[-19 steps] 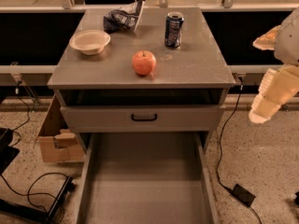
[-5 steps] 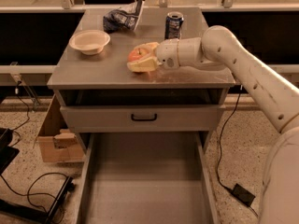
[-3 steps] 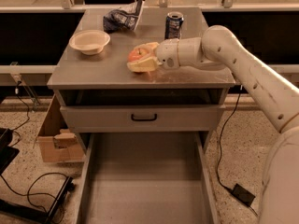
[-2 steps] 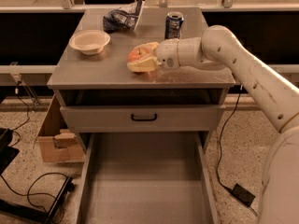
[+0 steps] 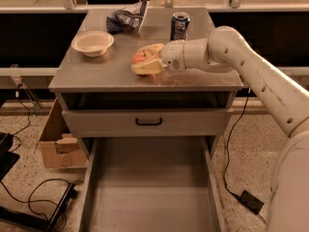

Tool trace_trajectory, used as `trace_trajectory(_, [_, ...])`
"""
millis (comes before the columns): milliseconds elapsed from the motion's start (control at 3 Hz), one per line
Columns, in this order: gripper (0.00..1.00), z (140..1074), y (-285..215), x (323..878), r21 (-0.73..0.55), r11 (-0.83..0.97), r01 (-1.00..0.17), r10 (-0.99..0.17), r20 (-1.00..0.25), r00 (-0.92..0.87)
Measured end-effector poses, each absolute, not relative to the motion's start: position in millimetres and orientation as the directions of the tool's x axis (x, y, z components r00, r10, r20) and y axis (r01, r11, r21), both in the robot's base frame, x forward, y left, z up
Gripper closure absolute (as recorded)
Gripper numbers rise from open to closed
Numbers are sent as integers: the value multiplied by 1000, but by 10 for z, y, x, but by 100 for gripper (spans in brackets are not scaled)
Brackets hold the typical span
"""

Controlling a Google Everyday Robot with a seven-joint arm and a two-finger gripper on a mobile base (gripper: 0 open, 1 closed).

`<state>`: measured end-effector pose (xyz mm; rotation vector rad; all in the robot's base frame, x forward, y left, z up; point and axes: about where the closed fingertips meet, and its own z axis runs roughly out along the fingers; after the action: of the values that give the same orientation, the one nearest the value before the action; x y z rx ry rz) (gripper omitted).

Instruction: Place apple into middle drawer

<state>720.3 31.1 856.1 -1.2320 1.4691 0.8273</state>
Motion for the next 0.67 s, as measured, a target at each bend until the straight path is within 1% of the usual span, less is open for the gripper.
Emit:
trace_trajectory(333, [100, 8563, 311, 7203, -96, 245, -965, -276, -961, 26])
trace_trajectory(667, [81, 8556, 347, 7197, -95, 240, -966, -275, -961, 26])
